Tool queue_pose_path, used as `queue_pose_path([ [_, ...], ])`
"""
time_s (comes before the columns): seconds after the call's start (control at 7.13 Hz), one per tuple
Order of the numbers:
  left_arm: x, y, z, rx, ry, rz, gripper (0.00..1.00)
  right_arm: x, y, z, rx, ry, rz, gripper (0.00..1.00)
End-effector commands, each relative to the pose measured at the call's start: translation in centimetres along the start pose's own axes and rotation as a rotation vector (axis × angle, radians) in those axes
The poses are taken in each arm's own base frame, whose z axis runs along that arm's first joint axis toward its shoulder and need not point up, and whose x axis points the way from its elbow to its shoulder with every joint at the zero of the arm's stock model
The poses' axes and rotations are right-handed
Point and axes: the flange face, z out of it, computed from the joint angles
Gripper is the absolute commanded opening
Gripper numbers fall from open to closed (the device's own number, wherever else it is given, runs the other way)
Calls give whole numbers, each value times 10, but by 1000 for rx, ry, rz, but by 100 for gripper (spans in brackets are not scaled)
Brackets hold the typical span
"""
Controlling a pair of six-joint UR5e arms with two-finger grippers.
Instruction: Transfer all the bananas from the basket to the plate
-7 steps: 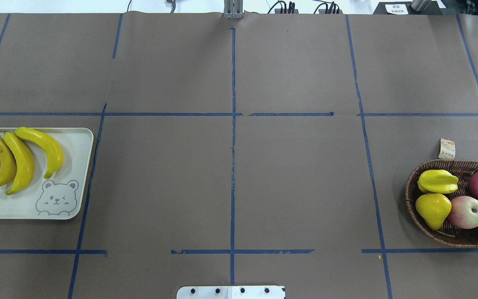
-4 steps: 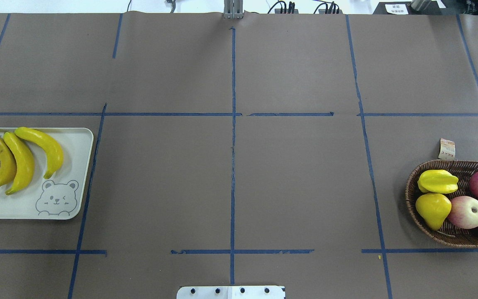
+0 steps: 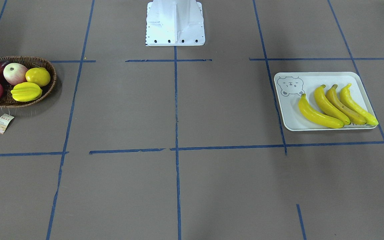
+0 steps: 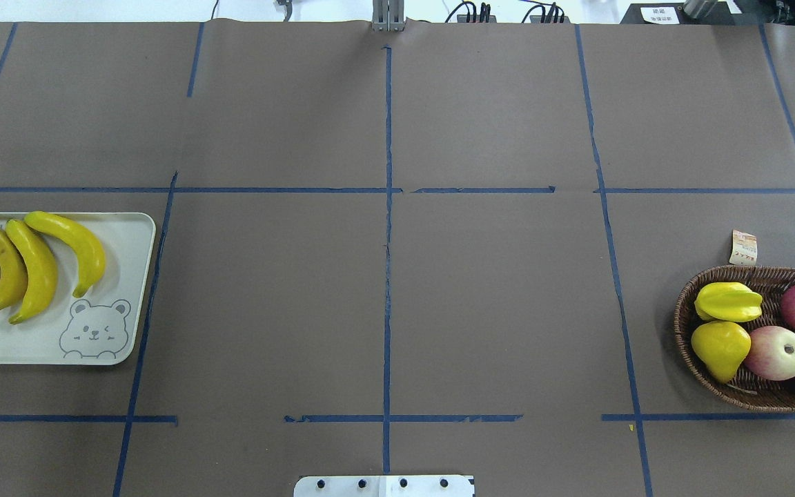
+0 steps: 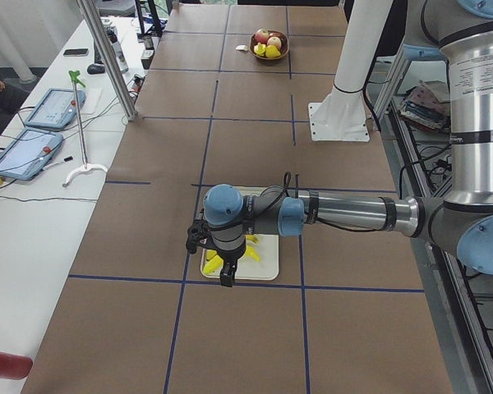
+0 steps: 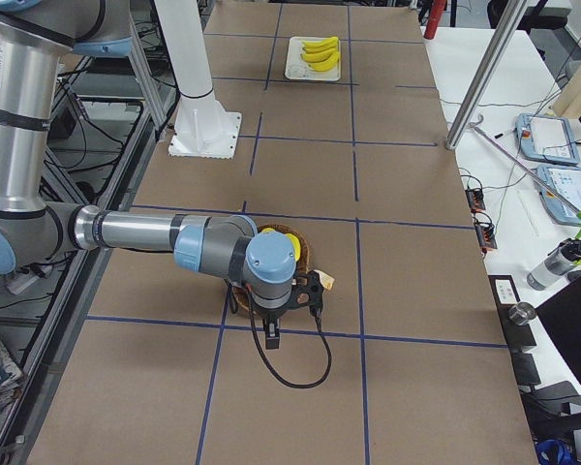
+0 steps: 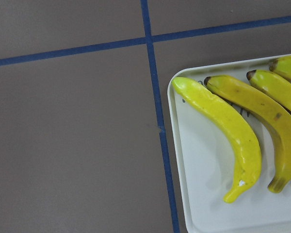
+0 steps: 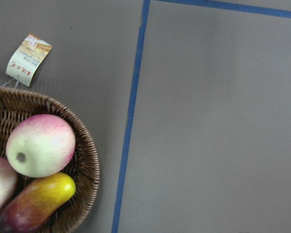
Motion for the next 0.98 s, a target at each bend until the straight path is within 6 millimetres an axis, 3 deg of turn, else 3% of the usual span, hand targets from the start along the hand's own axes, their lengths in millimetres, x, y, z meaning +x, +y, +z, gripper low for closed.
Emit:
queue_pose_path([
  [0.0,-8,9,4,-11,-46,-7,100,34,-20,29,27,30,23,99],
  [0.14,-9,10,7,-20,-45,-13,100,45,-33,36,19,26,37,99],
  [0.42,-22,16,21,-51,-38,-44,100,42,-48,30,33,15,56,98],
  [0.84,-27,18,27,-61,-26,-51,100,38,-43,30,42,-19,47,99],
])
